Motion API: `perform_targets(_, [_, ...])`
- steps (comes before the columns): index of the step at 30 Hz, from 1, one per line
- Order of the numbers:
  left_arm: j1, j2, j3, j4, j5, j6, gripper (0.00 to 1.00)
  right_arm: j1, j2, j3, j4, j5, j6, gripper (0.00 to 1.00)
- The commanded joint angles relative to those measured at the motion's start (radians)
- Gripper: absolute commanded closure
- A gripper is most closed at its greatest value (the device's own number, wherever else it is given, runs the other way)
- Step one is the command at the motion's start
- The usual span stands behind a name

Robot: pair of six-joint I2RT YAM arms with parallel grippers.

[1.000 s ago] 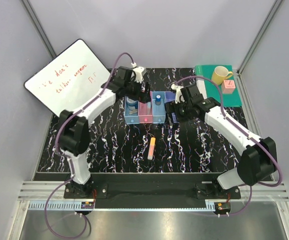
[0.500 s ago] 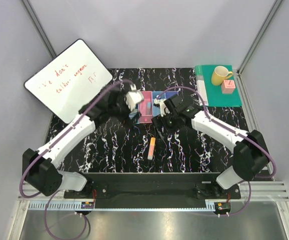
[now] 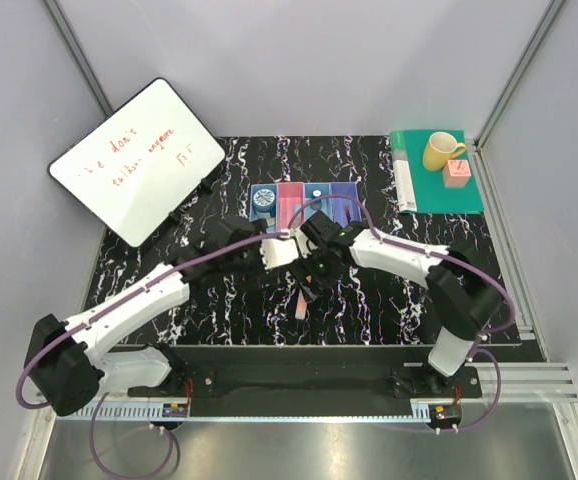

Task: Sort the stationery into containers
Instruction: Pick up the pen from the center of the board.

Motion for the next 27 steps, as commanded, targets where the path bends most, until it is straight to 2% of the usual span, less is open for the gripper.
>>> perform_targets(1, [-0.035,-0.041,-0.055,0.154,-0.141,0.062,0.01,0.020,0.075,0.079,0.040,0.046,-0.009,0.15])
perform_targets(11, [-0.035,-0.155,-0.098,0.188,-0.126,0.163,0.01,0.050,0.219,0.245,0.023,0.064,0.014,0.14])
perform_targets(17, [-0.034,-0.173,-0.092,0.209,-0.138,0.178,0.01,0.063,0.231,0.233,0.024,0.088,0.013,0.15])
perform_targets(27, [-0.033,-0.158,-0.066,0.228,-0.126,0.189,0.01,0.076,0.098,0.106,0.017,0.158,0.013,0.15])
